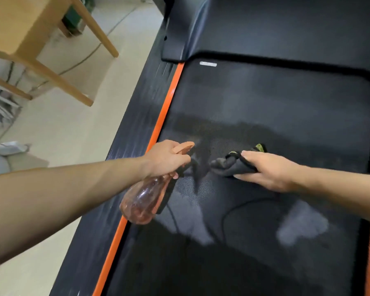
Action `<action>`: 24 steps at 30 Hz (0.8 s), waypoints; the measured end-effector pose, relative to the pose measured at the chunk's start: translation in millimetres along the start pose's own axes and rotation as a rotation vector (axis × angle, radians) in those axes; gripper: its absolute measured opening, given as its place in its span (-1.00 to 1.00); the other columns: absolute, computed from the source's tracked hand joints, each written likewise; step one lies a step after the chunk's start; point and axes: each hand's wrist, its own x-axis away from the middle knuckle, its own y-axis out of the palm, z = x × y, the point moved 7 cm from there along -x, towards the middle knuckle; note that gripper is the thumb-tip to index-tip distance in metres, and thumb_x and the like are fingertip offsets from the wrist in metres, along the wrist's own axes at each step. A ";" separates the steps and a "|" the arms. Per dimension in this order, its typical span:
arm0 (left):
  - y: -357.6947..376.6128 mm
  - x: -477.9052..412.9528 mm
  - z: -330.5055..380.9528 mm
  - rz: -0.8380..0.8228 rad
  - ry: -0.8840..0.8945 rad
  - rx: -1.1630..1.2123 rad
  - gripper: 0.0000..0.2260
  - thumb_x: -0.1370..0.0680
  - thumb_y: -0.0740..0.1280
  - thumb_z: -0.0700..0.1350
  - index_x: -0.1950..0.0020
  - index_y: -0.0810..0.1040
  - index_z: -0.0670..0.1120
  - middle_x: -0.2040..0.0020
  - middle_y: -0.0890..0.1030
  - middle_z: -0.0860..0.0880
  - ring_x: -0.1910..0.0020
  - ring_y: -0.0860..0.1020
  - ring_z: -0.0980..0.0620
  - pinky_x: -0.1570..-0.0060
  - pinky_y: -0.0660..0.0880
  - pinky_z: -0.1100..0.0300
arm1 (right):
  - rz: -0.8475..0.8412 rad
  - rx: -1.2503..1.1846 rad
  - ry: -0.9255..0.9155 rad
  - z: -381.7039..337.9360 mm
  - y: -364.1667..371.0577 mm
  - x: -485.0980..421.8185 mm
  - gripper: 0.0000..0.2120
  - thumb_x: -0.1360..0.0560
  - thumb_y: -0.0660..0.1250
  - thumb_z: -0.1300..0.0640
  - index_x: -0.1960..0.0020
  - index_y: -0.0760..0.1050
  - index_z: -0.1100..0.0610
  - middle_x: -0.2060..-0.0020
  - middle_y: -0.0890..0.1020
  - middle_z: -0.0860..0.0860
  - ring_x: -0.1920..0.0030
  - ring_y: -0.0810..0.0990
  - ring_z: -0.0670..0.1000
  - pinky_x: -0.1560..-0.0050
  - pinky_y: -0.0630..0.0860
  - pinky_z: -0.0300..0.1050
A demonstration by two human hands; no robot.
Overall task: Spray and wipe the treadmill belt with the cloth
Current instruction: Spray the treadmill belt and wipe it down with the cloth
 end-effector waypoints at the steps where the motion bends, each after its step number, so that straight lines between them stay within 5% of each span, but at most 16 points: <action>1: -1.8 2.5 -5.2 -0.009 -0.005 0.002 -0.86 -0.58 0.36 -0.14 0.16 0.49 -0.12 0.34 0.57 0.05 0.48 0.61 0.09 0.25 0.50 0.16 | 0.012 -0.081 0.061 -3.4 -9.0 -0.2 -0.86 -0.57 0.26 -0.24 -0.06 0.48 -0.23 -0.06 0.58 -0.27 -0.19 0.56 -0.06 -0.05 0.34 -0.24; 5: -3.4 8.0 -21.6 -0.041 -0.005 0.029 -0.87 -0.52 0.39 -0.10 0.16 0.53 -0.13 0.26 0.64 -0.05 0.40 0.67 -0.06 0.12 0.64 0.01 | 0.185 -0.125 0.261 -7.7 -1.1 1.4 -0.62 -0.59 0.22 -0.26 -0.28 0.53 -0.09 -0.20 0.63 -0.06 -0.26 0.55 0.08 -0.10 0.38 -0.10; 8: 4.8 12.9 -34.6 -0.012 -0.025 0.099 -0.89 -0.48 0.40 -0.08 0.15 0.55 -0.10 0.25 0.64 -0.06 0.44 0.66 -0.04 0.30 0.57 0.05 | 0.278 0.082 0.299 -21.6 56.9 7.7 -0.40 -0.57 0.29 -0.22 -0.51 0.39 0.07 -0.57 0.30 0.03 -0.57 0.22 0.13 -0.52 0.18 0.05; 11: 20.5 14.8 -51.1 0.021 -0.078 0.214 -0.92 -0.50 0.41 -0.10 0.12 0.54 -0.08 0.22 0.63 -0.07 0.49 0.63 0.01 0.45 0.46 0.20 | 0.465 0.108 0.416 -44.2 123.4 26.4 -0.29 -0.45 0.48 -0.09 -0.53 0.35 0.03 -0.59 0.25 0.08 -0.59 0.18 0.19 -0.48 0.25 0.32; 15: 28.7 13.2 -69.6 0.087 -0.093 0.430 -0.71 -0.42 0.43 -0.04 -0.10 0.63 -0.09 0.23 0.64 -0.06 0.50 0.60 0.00 0.31 0.55 0.02 | 0.600 0.128 0.470 -67.7 167.0 28.9 -0.12 -0.28 0.59 -0.02 -0.54 0.35 0.03 -0.60 0.23 0.09 -0.60 0.14 0.19 -0.48 0.18 0.35; 21: 33.6 17.2 -87.8 0.009 -0.140 0.407 -0.67 -0.50 0.42 -0.09 -0.24 0.65 -0.14 0.22 0.61 -0.06 0.50 0.53 -0.01 0.39 0.43 0.21 | 0.753 0.164 0.447 -58.9 164.9 21.4 -0.27 -0.34 0.44 -0.09 -0.49 0.41 0.04 -0.57 0.30 0.05 -0.56 0.23 0.20 -0.43 0.20 0.35; 24: 25.4 29.0 -97.9 0.086 -0.136 0.329 -0.94 -0.57 0.39 -0.12 0.06 0.59 -0.10 0.25 0.61 -0.07 0.50 0.56 0.01 0.42 0.44 0.26 | 0.741 0.161 0.458 -60.1 167.0 24.0 -0.27 -0.40 0.45 -0.10 -0.52 0.36 0.01 -0.59 0.26 0.04 -0.58 0.18 0.19 -0.48 0.16 0.32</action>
